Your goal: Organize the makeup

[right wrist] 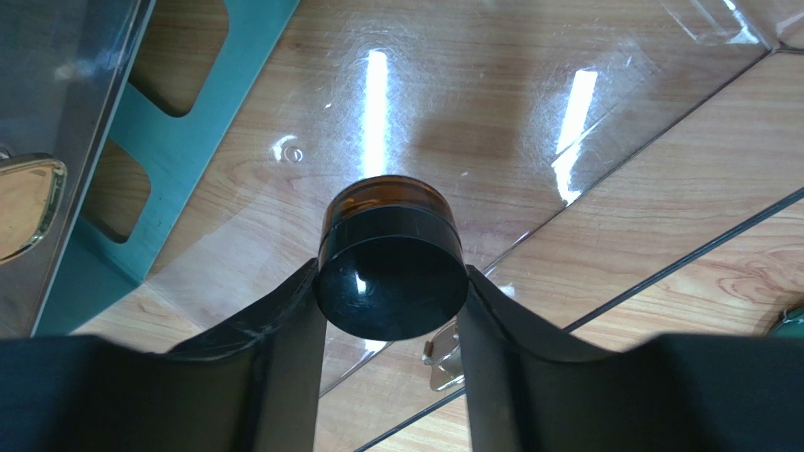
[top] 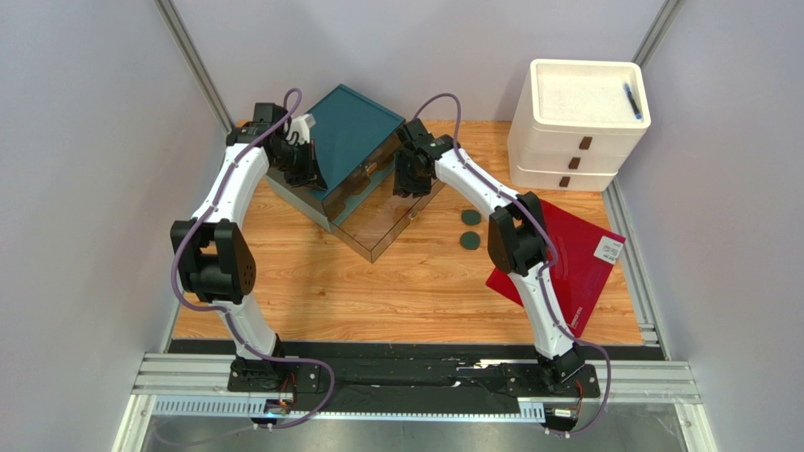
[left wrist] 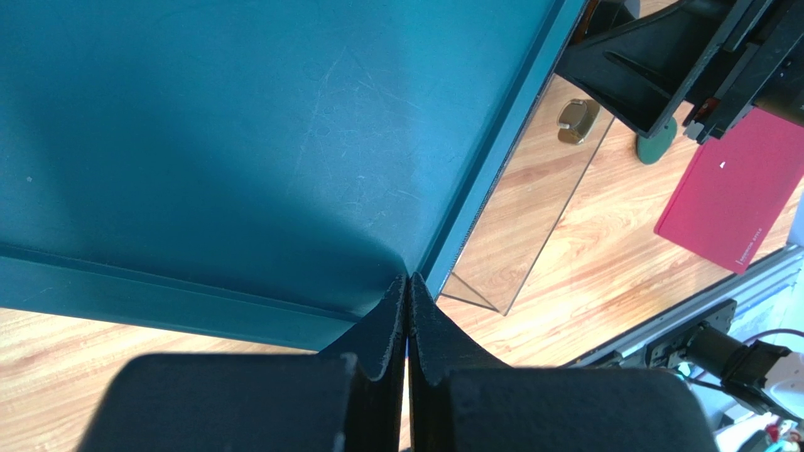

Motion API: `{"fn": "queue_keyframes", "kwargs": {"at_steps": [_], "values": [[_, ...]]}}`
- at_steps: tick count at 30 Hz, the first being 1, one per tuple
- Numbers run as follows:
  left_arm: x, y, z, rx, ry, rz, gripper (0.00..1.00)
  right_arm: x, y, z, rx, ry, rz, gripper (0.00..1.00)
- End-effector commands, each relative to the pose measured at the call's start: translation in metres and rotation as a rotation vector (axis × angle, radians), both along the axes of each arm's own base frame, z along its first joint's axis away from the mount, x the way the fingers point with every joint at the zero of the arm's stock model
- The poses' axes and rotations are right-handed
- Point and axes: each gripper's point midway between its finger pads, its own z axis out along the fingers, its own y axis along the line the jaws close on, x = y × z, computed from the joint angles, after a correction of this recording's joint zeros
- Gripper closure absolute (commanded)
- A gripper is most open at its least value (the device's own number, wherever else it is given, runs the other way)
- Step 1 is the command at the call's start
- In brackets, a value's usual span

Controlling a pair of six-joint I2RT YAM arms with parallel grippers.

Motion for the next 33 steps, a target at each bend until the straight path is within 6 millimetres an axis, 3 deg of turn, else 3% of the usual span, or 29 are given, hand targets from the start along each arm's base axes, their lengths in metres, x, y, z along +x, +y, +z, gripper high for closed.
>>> {"fn": "queue_keyframes", "kwargs": {"at_steps": [1,6,12,16,18,19,23,33], "values": [[-0.075,0.028,-0.087,0.195,0.403,-0.028,1.0,0.012,0.004,0.034,0.044,-0.077,-0.029,0.48],[-0.075,0.028,-0.084,0.195,0.398,-0.032,1.0,0.013,0.004,0.048,0.068,-0.104,-0.039,0.42],[-0.076,0.029,-0.082,0.196,0.391,-0.034,1.0,0.013,-0.008,0.093,0.077,-0.201,-0.073,0.42],[-0.078,0.029,-0.081,0.194,0.388,-0.033,1.0,0.005,-0.038,0.124,0.05,-0.276,-0.148,0.42],[-0.078,0.028,-0.08,0.191,0.384,-0.035,1.0,-0.006,-0.058,0.124,0.033,-0.272,-0.182,0.42],[-0.079,0.028,-0.081,0.192,0.386,-0.036,1.0,-0.007,-0.066,0.122,0.018,-0.274,-0.2,0.42],[-0.082,0.028,-0.082,0.189,0.388,-0.037,1.0,-0.022,-0.103,0.077,-0.063,-0.184,-0.251,0.44],[-0.082,0.026,-0.081,0.175,0.383,-0.042,1.0,-0.029,-0.145,-0.002,-0.23,-0.015,-0.3,0.44]]}}
